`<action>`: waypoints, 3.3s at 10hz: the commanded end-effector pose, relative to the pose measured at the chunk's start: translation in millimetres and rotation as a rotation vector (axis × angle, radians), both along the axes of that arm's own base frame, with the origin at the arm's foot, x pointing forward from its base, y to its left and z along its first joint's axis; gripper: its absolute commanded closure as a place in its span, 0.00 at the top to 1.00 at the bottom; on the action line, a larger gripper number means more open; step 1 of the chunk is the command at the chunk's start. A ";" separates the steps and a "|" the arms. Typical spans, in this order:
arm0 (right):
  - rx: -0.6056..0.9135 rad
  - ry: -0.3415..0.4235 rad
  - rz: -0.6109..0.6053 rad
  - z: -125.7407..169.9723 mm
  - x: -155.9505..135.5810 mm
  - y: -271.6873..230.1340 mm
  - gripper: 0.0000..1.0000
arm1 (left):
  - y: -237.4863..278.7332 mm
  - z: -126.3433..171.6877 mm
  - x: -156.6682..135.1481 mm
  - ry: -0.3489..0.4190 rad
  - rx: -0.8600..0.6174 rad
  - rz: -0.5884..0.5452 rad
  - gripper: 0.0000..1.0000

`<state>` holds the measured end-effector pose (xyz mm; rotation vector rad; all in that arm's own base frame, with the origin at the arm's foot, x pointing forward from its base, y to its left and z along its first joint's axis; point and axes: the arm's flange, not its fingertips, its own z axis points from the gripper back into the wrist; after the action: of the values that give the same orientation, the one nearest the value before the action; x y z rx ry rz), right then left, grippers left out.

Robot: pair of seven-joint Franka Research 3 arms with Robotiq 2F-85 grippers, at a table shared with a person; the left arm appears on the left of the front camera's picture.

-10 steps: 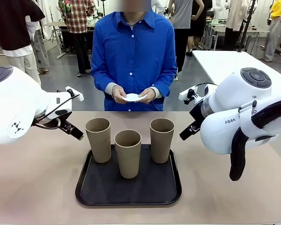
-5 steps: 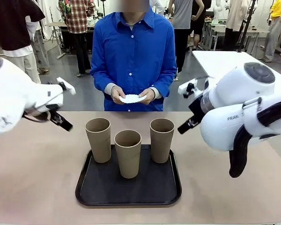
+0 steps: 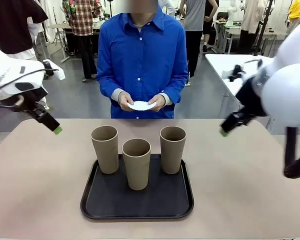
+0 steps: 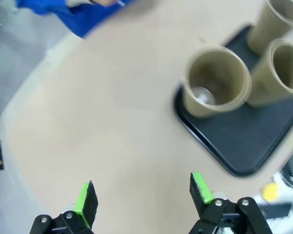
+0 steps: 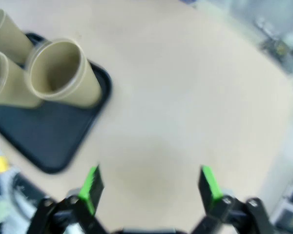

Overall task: Place coasters on the table and set cups on them.
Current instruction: Pick up one Reusable plastic cup and place it on a coaster set by the human.

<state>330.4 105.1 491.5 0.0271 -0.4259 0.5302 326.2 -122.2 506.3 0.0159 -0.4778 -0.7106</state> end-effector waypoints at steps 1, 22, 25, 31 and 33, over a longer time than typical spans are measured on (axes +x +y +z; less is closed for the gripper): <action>-0.052 0.147 -0.074 -73.3 -69.1 -52.3 1.00 | 18.5 -23.1 -74.0 0.082 -0.004 -0.042 1.00; 0.747 0.521 -0.001 -12.1 -27.9 -138.8 1.00 | 68.6 25.3 -65.4 0.230 -0.433 -0.033 1.00; 1.057 0.608 -0.021 -23.0 -31.3 -186.0 1.00 | 128.4 37.6 -51.5 0.234 -0.952 -0.036 1.00; 1.189 0.612 -0.159 -43.6 -41.0 -246.1 1.00 | 219.1 -25.2 -40.1 0.421 -1.170 0.236 1.00; 1.192 0.610 -0.218 -50.4 -41.8 -261.2 1.00 | 235.4 -36.4 -42.5 0.472 -1.158 0.272 1.00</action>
<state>285.0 -152.0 441.9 1.2599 -0.0838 -0.0098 286.8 116.5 468.7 -1.1358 -0.3701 -0.0618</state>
